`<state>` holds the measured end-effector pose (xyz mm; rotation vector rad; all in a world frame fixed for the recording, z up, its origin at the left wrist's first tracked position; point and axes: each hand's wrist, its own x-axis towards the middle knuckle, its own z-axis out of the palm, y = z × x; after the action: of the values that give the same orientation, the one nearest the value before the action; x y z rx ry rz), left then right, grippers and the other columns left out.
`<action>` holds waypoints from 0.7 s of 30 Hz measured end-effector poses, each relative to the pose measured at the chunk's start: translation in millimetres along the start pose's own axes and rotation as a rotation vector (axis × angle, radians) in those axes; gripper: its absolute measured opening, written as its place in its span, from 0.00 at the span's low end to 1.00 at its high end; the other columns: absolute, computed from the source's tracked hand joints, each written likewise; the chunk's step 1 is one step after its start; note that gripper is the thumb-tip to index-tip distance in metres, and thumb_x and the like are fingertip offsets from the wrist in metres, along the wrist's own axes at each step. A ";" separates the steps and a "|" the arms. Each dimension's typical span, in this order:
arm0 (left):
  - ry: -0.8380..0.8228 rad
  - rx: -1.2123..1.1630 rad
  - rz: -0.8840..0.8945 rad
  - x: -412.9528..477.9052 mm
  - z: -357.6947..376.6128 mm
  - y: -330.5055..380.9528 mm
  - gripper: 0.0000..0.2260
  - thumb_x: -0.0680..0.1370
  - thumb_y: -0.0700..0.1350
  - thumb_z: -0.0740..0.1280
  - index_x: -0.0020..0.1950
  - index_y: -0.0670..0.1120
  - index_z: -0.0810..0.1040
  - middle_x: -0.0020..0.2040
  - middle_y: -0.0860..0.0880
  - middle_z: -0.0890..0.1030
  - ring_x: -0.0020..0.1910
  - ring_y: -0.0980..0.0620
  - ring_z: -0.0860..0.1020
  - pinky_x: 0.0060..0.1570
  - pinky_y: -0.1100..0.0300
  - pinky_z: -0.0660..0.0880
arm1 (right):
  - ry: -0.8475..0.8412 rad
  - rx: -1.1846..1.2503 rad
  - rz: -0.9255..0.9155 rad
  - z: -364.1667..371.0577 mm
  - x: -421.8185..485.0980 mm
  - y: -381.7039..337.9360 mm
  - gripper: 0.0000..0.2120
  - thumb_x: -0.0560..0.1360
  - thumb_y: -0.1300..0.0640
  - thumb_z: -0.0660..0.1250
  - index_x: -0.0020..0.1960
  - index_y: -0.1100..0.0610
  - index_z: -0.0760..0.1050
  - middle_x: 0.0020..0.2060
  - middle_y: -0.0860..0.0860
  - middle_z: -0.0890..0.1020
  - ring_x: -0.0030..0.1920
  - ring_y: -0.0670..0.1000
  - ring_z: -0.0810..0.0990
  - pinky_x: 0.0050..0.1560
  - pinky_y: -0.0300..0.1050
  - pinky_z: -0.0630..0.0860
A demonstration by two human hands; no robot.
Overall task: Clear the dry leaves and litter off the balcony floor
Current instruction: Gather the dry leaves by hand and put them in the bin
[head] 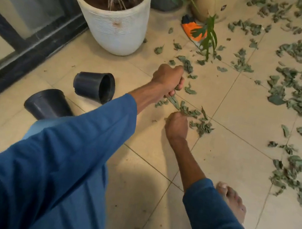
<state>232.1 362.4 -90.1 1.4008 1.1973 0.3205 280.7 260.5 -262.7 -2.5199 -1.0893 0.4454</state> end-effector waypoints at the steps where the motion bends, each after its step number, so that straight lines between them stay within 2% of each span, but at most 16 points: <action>1: -0.006 0.002 -0.002 0.7 2.1 0.4 0.15 0.79 0.47 0.59 0.34 0.46 0.76 0.30 0.49 0.79 0.20 0.52 0.67 0.23 0.66 0.61 | -0.022 0.010 0.004 2.0 -0.4 2.5 0.06 0.71 0.71 0.68 0.42 0.64 0.83 0.39 0.61 0.84 0.38 0.58 0.83 0.37 0.45 0.74; 4: -0.029 -0.001 -0.013 0.6 10.2 3.8 0.15 0.79 0.47 0.60 0.34 0.46 0.75 0.29 0.50 0.77 0.19 0.52 0.66 0.22 0.66 0.60 | -0.033 0.040 -0.025 4.3 -5.2 17.5 0.09 0.67 0.73 0.70 0.41 0.62 0.84 0.39 0.59 0.84 0.37 0.57 0.83 0.37 0.44 0.79; 6: -0.047 0.012 -0.012 -0.4 17.3 5.1 0.15 0.79 0.47 0.60 0.34 0.45 0.75 0.29 0.49 0.77 0.19 0.52 0.66 0.22 0.66 0.59 | -0.010 0.059 -0.057 -0.7 -12.3 28.3 0.11 0.67 0.73 0.71 0.43 0.60 0.84 0.45 0.58 0.83 0.40 0.54 0.80 0.38 0.42 0.75; 8: -0.071 0.029 -0.002 -0.6 26.8 6.2 0.16 0.80 0.48 0.60 0.34 0.45 0.75 0.30 0.49 0.77 0.19 0.53 0.66 0.22 0.66 0.60 | 0.064 0.124 -0.043 -8.0 -18.4 39.1 0.12 0.69 0.71 0.74 0.51 0.61 0.82 0.52 0.59 0.80 0.44 0.51 0.75 0.42 0.41 0.73; 10: -0.089 0.037 0.003 -1.4 34.2 5.9 0.16 0.81 0.48 0.60 0.35 0.45 0.76 0.29 0.50 0.77 0.20 0.53 0.67 0.22 0.66 0.60 | 0.122 0.203 0.024 -12.6 -21.3 48.1 0.17 0.71 0.67 0.76 0.58 0.62 0.80 0.55 0.57 0.78 0.47 0.50 0.75 0.49 0.44 0.78; 11: -0.096 0.038 0.005 -1.6 37.5 5.7 0.16 0.81 0.48 0.60 0.35 0.45 0.77 0.29 0.51 0.77 0.20 0.53 0.67 0.22 0.66 0.60 | 0.123 0.219 0.046 -11.9 -22.1 53.0 0.14 0.71 0.65 0.76 0.57 0.61 0.82 0.53 0.56 0.80 0.46 0.50 0.78 0.49 0.46 0.80; 13: -0.110 0.042 0.011 -2.0 42.4 4.3 0.15 0.81 0.47 0.60 0.36 0.45 0.77 0.28 0.51 0.77 0.20 0.53 0.67 0.22 0.66 0.60 | 0.090 0.176 0.076 -8.7 -24.7 59.9 0.07 0.73 0.63 0.76 0.51 0.57 0.85 0.46 0.52 0.85 0.40 0.47 0.81 0.42 0.43 0.81; 15: -0.117 0.054 0.016 -2.9 44.1 2.0 0.15 0.80 0.47 0.60 0.36 0.44 0.77 0.28 0.51 0.77 0.20 0.53 0.67 0.22 0.66 0.60 | 0.091 0.131 0.093 -9.9 -32.7 58.1 0.07 0.74 0.64 0.74 0.49 0.55 0.86 0.43 0.50 0.86 0.38 0.46 0.82 0.38 0.40 0.79; 18: -0.120 0.066 0.005 -3.7 43.1 -0.7 0.15 0.80 0.46 0.60 0.35 0.45 0.77 0.28 0.50 0.77 0.20 0.52 0.67 0.22 0.66 0.60 | 0.106 0.116 0.075 -16.2 -42.1 57.9 0.08 0.76 0.67 0.71 0.50 0.56 0.85 0.42 0.50 0.86 0.37 0.47 0.81 0.36 0.40 0.77; 21: -0.123 0.071 -0.001 -3.5 39.6 -1.4 0.15 0.80 0.47 0.60 0.35 0.45 0.77 0.29 0.50 0.77 0.20 0.52 0.67 0.23 0.65 0.60 | 0.145 0.171 0.064 -18.2 -38.8 69.1 0.07 0.78 0.66 0.68 0.51 0.58 0.84 0.44 0.53 0.85 0.39 0.48 0.82 0.40 0.41 0.79</action>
<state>260.7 336.6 -100.0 1.4602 1.1172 0.1899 306.6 183.8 -271.5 -2.3999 -0.8803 0.3502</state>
